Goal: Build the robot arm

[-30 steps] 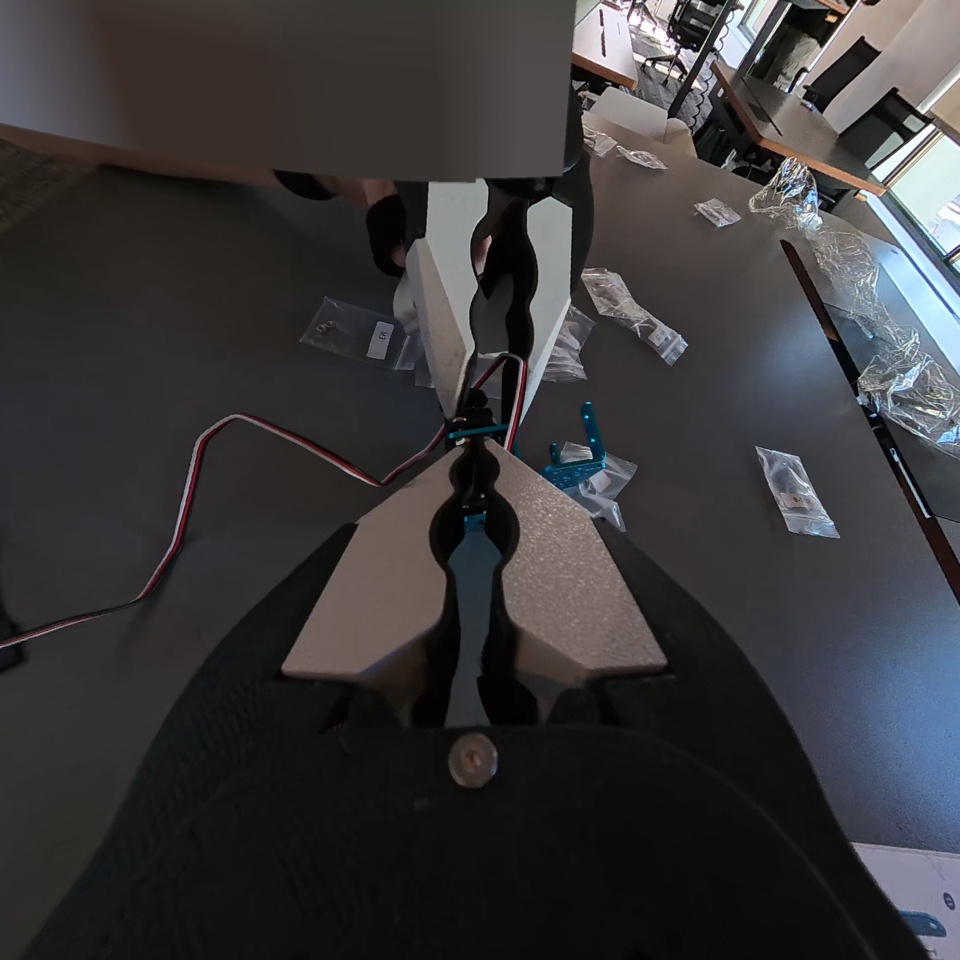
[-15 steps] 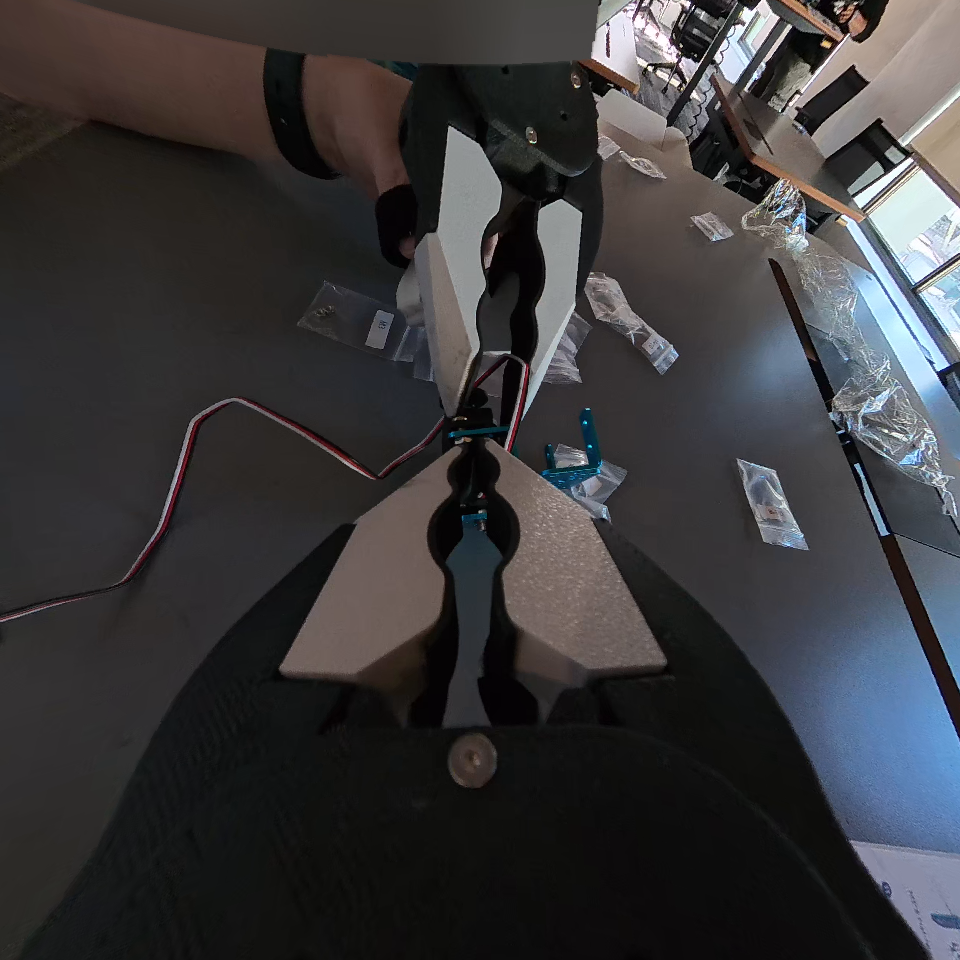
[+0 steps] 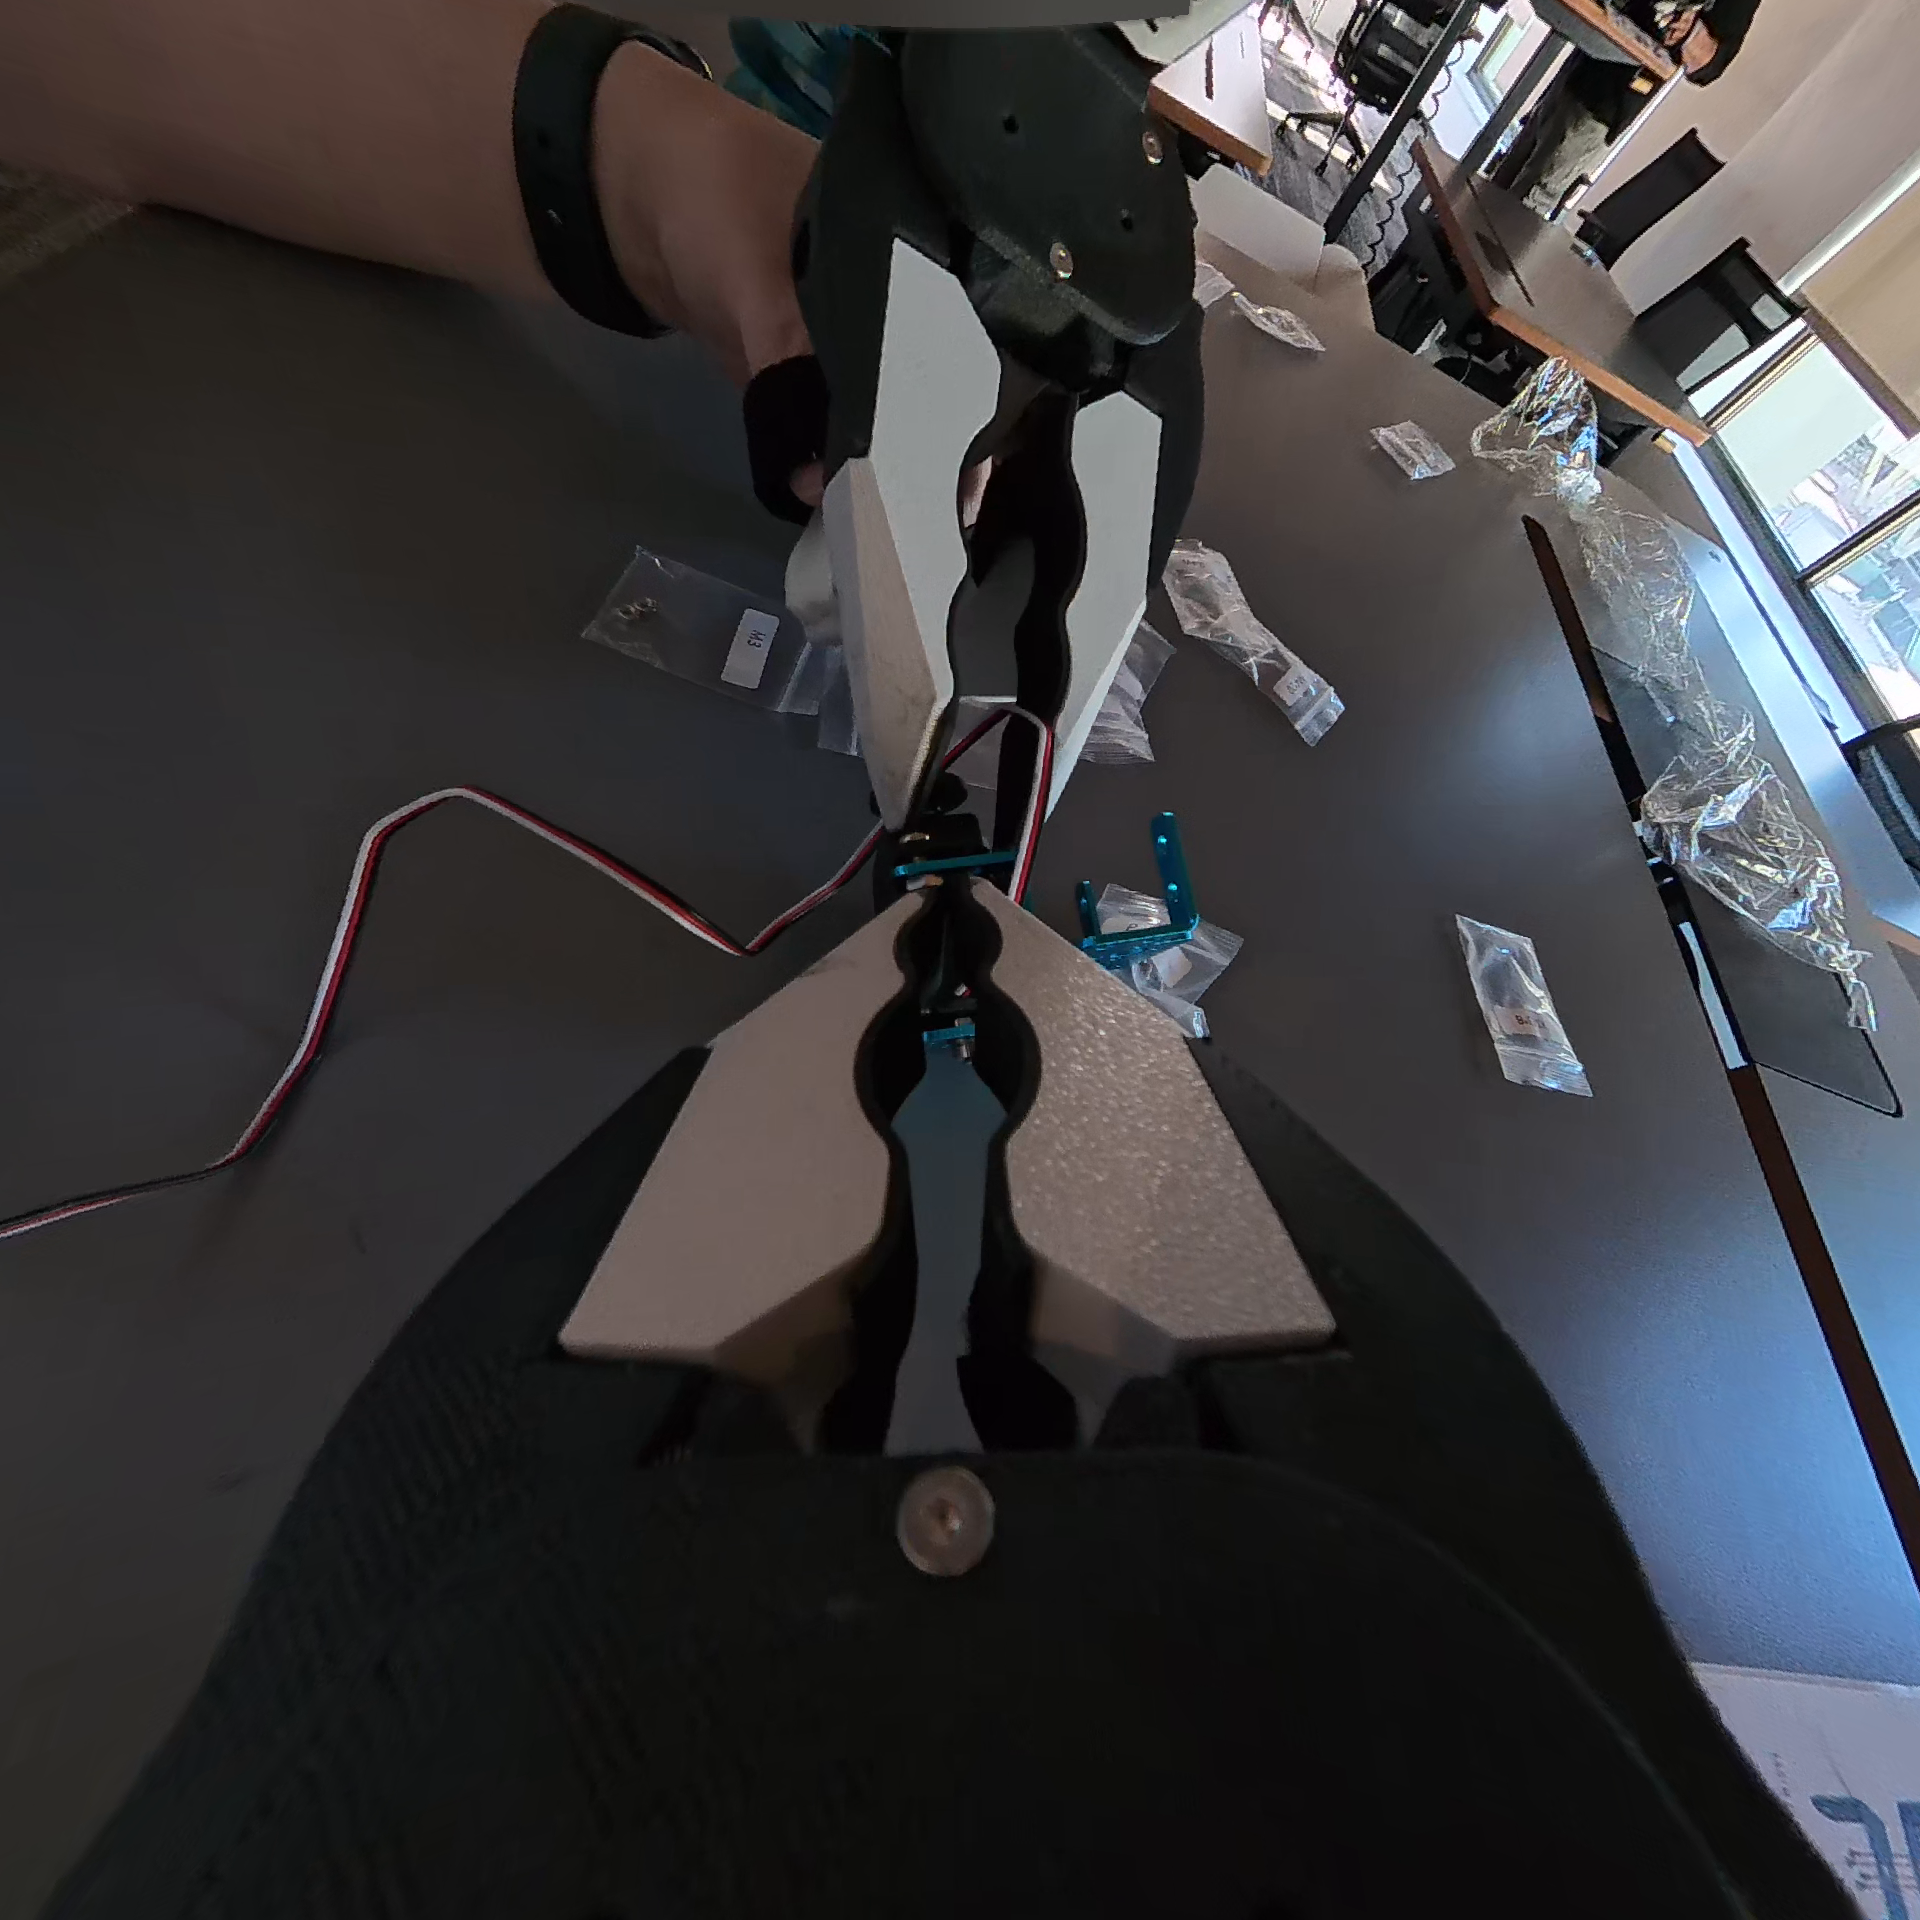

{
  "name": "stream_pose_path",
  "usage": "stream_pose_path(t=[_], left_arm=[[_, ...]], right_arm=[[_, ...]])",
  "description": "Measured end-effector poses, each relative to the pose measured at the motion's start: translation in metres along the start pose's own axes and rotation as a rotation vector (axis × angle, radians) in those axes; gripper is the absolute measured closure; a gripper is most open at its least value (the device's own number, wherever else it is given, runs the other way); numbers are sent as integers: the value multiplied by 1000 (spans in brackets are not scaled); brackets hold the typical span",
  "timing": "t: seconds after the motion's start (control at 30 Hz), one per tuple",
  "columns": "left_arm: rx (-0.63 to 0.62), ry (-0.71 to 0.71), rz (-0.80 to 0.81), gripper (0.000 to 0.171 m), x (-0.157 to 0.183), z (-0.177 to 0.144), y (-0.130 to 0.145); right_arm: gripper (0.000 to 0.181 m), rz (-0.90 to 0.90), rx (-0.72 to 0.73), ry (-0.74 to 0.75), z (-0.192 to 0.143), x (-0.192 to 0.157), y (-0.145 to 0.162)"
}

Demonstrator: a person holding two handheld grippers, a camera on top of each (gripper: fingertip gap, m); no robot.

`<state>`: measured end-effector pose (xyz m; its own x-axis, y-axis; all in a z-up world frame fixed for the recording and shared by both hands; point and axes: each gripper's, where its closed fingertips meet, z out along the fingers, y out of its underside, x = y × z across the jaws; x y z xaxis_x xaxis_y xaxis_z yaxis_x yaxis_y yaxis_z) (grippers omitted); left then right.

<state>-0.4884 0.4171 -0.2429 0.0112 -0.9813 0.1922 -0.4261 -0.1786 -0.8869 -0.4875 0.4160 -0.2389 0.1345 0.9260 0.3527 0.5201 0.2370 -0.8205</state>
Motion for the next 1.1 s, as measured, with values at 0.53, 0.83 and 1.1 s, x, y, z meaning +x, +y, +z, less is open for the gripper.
stream_pose_path(t=[0.53, 0.83, 1.1], left_arm=[[-6, -2, 6, 148, 1, 0, 0], [-7, -4, 11, 148, 1, 0, 0], [-18, -6, 13, 133, 5, 1, -3]], right_arm=[[180, -13, -11, 3, -1, 1, 0], [180, 13, -4, -4, -1, 1, 0], [180, 17, 1, 1, -1, 1, 0]])
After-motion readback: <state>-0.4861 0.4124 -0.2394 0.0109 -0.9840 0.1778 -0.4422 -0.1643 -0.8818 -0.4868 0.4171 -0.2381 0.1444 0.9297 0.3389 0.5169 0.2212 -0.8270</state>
